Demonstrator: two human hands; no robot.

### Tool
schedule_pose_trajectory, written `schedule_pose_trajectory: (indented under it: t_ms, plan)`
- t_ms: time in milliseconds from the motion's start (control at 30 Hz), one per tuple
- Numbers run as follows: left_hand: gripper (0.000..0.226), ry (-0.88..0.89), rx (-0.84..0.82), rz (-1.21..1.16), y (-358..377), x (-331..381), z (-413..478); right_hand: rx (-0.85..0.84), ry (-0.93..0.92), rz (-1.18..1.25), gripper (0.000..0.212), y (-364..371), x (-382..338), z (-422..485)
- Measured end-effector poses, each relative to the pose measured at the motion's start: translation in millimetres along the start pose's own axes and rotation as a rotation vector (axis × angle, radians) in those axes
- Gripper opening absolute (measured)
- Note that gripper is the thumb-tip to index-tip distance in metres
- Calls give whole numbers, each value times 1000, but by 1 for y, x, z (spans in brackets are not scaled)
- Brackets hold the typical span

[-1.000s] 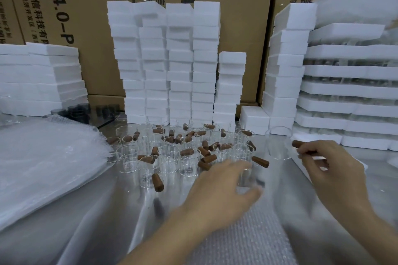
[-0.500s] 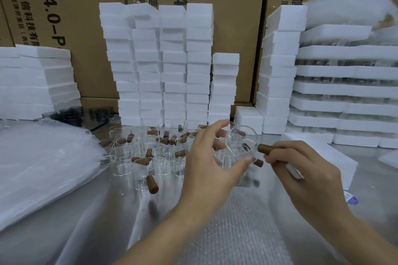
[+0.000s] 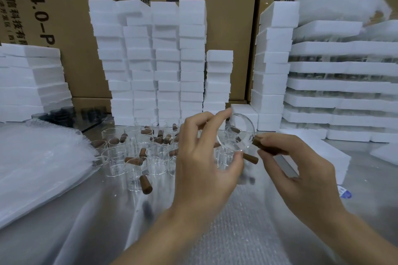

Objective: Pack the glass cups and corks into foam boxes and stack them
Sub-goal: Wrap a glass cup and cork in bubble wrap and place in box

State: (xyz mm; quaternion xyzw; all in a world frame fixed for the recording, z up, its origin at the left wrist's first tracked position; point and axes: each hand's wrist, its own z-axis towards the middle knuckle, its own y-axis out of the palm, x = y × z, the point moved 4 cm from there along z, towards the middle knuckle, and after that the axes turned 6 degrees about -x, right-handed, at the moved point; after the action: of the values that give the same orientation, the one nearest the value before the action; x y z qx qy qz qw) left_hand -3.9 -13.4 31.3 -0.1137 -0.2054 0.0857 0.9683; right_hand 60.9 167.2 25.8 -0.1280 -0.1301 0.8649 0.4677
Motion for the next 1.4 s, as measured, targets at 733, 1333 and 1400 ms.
schedule_pose_trajectory:
  t_ms: [733,1333,1400]
  plan:
    - [71,-62,53,-83,-8,5,4,-14,63,-68,39,-6,-5,5]
    - [77,-35,-75,-103,-3,3,1,-6,413,342,25,-4,-8,10]
    - [73,-48,-66,-121,-4,4,2,-23,425,418,27,-2,-8,10]
